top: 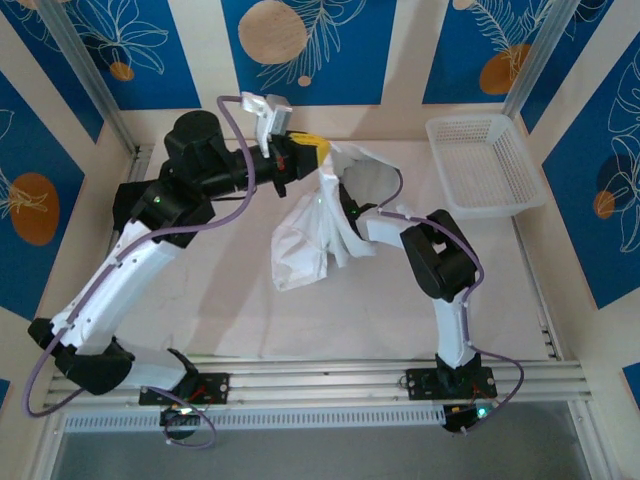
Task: Fold the inside-out t-shirt
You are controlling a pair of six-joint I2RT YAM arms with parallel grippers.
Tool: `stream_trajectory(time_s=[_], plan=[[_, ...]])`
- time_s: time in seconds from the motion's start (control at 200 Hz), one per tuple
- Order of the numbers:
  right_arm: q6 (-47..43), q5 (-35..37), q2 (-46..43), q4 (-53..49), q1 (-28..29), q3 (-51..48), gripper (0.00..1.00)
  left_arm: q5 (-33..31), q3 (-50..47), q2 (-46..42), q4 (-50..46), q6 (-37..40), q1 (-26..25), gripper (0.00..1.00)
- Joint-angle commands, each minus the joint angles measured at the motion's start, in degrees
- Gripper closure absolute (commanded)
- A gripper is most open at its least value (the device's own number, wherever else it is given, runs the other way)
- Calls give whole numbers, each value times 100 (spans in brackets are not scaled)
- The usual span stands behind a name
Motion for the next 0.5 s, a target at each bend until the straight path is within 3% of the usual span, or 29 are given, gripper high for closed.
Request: stream_trajectory(time_s=[0.0,0.22,0.495], plan=[[-270,-518,-447,-383,52,-461,100,-1430,-453,-193,133,-17,531,100],[-688,-1376,-2023,368,121,-1554,100,-2371,-1662,-206,426,-312,1724,100],[-722,-2445,-2758,1482,217,-1841,100,-2369,-2822,105,1037,-489,1849,100]])
